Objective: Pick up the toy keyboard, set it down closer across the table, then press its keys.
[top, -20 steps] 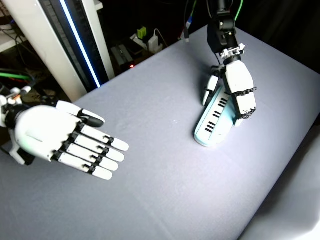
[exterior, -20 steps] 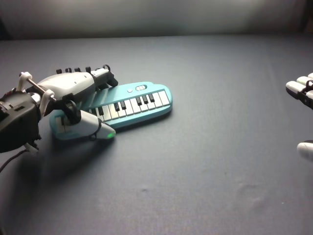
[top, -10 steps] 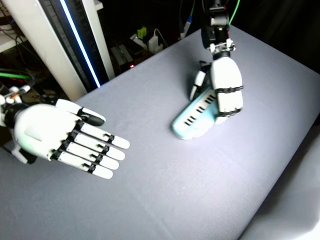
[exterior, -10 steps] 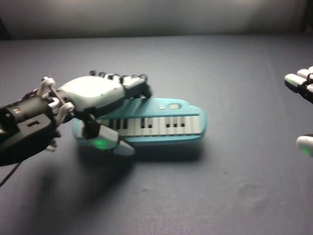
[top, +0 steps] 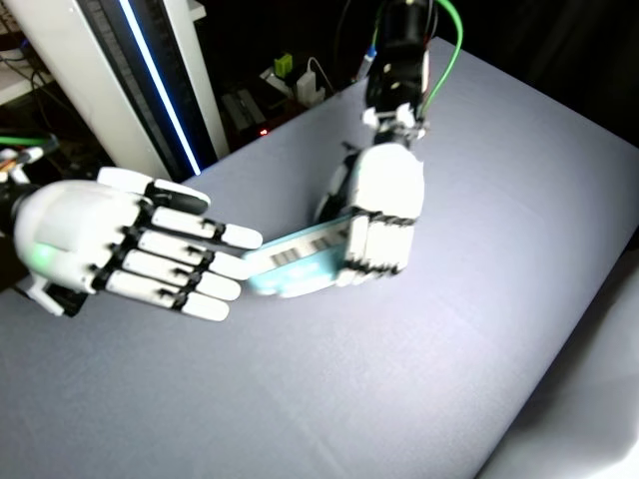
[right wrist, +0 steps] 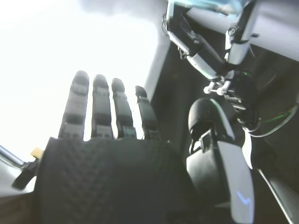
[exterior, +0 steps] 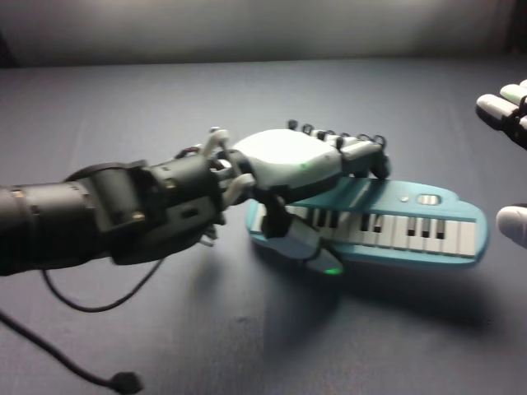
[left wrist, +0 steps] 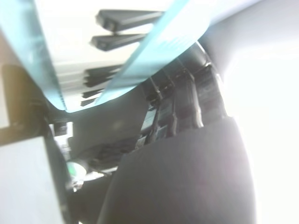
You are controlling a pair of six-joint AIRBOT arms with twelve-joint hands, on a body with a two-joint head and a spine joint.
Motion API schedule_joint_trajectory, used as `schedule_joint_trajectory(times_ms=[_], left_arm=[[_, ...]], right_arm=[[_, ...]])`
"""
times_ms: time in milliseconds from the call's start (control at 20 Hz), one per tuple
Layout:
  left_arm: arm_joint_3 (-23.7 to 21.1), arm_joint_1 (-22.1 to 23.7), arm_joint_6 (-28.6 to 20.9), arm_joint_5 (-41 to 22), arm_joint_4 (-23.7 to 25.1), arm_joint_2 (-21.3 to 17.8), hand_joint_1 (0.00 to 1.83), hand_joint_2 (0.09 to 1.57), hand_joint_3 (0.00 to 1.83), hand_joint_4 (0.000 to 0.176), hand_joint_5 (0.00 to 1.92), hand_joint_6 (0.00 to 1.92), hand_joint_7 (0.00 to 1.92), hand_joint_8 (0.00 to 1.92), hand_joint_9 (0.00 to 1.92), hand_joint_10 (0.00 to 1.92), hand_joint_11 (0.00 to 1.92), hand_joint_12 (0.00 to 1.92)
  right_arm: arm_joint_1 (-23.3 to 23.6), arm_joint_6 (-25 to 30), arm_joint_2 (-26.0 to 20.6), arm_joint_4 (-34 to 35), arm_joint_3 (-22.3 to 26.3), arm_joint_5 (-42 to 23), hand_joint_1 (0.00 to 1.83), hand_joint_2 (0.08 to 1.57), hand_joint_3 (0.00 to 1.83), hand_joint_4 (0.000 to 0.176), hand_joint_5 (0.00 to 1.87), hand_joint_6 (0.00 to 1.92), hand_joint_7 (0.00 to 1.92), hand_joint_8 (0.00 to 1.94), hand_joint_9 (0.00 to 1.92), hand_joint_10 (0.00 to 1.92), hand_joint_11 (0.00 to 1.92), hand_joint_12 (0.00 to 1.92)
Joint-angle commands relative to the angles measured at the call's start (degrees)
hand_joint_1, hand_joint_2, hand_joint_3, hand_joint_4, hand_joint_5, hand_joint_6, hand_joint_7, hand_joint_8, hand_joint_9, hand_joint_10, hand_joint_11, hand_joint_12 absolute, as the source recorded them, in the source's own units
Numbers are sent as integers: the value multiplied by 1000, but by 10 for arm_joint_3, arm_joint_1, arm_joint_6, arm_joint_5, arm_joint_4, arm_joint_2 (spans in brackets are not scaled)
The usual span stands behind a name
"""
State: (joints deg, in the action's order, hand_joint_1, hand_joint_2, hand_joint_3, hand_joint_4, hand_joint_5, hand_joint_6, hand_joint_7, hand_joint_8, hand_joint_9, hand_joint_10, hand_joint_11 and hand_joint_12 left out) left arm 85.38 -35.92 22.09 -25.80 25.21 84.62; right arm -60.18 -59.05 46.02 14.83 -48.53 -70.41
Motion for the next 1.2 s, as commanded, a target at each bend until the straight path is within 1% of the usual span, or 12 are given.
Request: schedule_joint_trajectory(times_ms=[0, 100, 250, 400, 500, 550, 600, 700, 800, 900, 950, 1150], left_arm=[[7, 11, -7, -49, -8, 8, 1313, 1139, 0, 25, 82, 1455, 94, 1369, 208, 1567, 418, 1746], [23, 12, -17, -38, -8, 32, 1257, 1147, 1, 18, 85, 1420, 63, 1394, 179, 1479, 358, 1690], [44, 14, -37, -29, -8, 54, 1056, 1156, 0, 20, 115, 267, 170, 175, 153, 492, 3, 1332], [48, 14, -45, -31, -8, 57, 873, 1078, 0, 113, 2, 2, 3, 1, 4, 25, 0, 1210], [44, 15, -56, -47, -8, 49, 770, 1039, 0, 147, 0, 0, 0, 0, 0, 0, 0, 904], [35, 18, -54, -55, -8, 37, 661, 1017, 2, 164, 0, 0, 0, 0, 0, 0, 0, 424], [27, 20, -50, -60, -10, 26, 621, 1014, 2, 161, 0, 0, 0, 0, 0, 0, 0, 84], [3, 12, -19, -78, -39, -13, 611, 1013, 1, 125, 0, 0, 0, 0, 0, 0, 0, 2], [-25, -1, 22, -97, -78, -61, 458, 1143, 19, 58, 0, 0, 0, 0, 0, 0, 0, 0], [-48, -14, 49, -114, -107, -104, 480, 1183, 11, 47, 2, 0, 0, 0, 0, 0, 0, 0], [-61, -27, 68, -127, -134, -128, 488, 1225, 17, 51, 25, 6, 0, 0, 0, 0, 0, 0], [-109, -87, 129, -211, -247, -206, 554, 1253, 20, 4, 35, 6, 0, 0, 0, 0, 0, 0]], right_arm=[[6, 5, -3, -7, 0, -80, 0, 1331, 0, 91, 0, 0, 0, 0, 0, 0, 0, 0], [7, 6, -4, -8, 1, -84, 0, 1334, 0, 87, 0, 0, 0, 0, 0, 0, 0, 0], [7, 8, -5, -9, 2, -90, 0, 1329, 0, 58, 0, 0, 0, 0, 0, 0, 0, 0], [7, 8, -8, -9, 4, -94, 0, 1342, 4, 54, 0, 0, 0, 0, 0, 0, 0, 0], [7, 8, -14, -10, 8, -95, 0, 1345, 4, 45, 0, 0, 0, 0, 0, 0, 0, 0], [7, 8, -15, -11, 9, -94, 7, 1345, 3, 46, 0, 0, 0, 0, 0, 0, 0, 0], [7, 8, -16, -13, 10, -94, 4, 1339, 0, 53, 0, 0, 0, 0, 0, 0, 0, 0], [5, 8, -17, -17, 10, -85, 3, 1340, 1, 56, 0, 0, 0, 0, 0, 0, 0, 0], [6, 8, -17, -27, 9, -60, 41, 1327, 0, 85, 0, 0, 0, 0, 0, 0, 0, 0], [10, 8, -15, -36, 7, -32, 49, 1331, 0, 72, 0, 0, 0, 0, 0, 0, 0, 0], [14, 4, -12, -40, 4, -14, 55, 1368, 9, 29, 0, 0, 0, 0, 0, 0, 0, 0], [54, -26, 16, -57, -16, 91, 68, 1366, 3, 48, 0, 0, 0, 0, 0, 0, 0, 0]])
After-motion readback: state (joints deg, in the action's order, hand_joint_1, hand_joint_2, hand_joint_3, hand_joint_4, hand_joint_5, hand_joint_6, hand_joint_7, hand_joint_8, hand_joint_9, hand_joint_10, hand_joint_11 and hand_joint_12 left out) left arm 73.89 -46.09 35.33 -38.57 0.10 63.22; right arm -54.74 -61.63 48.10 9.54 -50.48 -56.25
